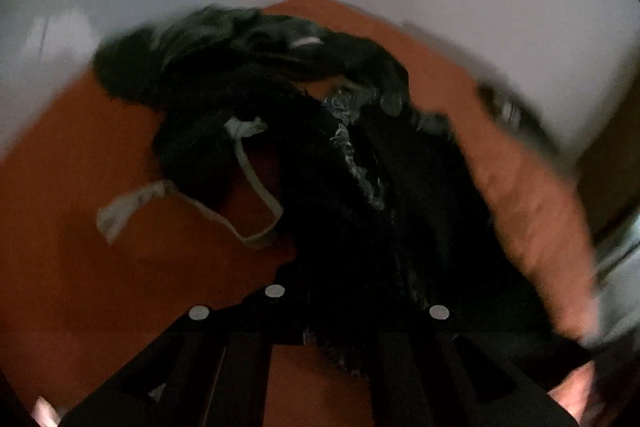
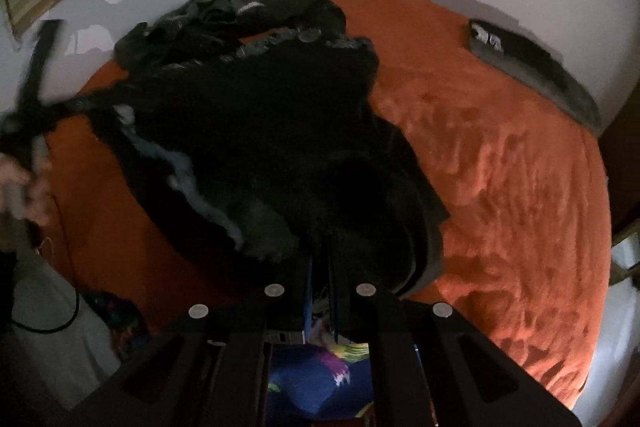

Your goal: Fold clothes

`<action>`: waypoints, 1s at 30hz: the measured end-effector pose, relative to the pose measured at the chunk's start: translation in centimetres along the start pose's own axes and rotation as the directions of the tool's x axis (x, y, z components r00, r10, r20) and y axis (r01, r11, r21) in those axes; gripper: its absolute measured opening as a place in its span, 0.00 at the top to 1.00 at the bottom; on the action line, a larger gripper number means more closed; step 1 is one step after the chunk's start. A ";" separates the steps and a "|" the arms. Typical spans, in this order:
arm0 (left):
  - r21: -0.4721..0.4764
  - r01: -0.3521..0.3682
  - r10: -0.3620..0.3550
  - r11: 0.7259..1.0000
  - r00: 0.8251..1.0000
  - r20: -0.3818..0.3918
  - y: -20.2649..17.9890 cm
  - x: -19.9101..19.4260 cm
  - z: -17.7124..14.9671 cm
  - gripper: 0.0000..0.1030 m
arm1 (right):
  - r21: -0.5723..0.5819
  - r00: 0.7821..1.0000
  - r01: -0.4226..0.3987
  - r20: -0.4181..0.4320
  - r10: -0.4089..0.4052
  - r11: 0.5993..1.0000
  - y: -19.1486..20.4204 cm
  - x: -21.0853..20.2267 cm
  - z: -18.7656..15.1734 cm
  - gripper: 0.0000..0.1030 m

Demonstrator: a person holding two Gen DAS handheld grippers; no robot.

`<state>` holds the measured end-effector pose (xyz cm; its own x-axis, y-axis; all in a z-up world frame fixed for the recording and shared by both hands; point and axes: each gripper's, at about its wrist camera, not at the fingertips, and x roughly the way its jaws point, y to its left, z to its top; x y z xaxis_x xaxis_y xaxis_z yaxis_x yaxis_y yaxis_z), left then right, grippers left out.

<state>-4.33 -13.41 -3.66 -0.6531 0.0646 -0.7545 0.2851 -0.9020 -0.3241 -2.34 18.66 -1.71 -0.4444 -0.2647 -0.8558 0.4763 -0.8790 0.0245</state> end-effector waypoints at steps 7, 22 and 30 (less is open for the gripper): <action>-0.125 0.062 -0.066 0.990 0.997 -0.029 1.6 -0.2 0.4 0.95 | -0.054 0.989 -0.027 -0.149 0.019 0.998 2.8 4.2 -0.2 0.64; 0.030 -0.128 0.129 0.991 0.991 -0.036 -0.6 1.1 0.1 0.91 | -0.110 0.980 0.081 -0.170 -0.099 0.991 3.8 6.1 -0.8 0.90; 0.304 -0.249 0.265 0.920 0.964 -0.013 -5.2 3.0 -2.1 0.90 | -0.066 0.993 0.102 -0.060 -0.106 0.993 2.1 2.7 0.5 0.90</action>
<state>-6.29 -7.61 -5.43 -0.5448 -0.1716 -0.8208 0.2119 -0.9753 0.0632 -2.92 15.87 -3.72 -0.4460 -0.1461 -0.8830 0.4780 -0.8730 -0.0970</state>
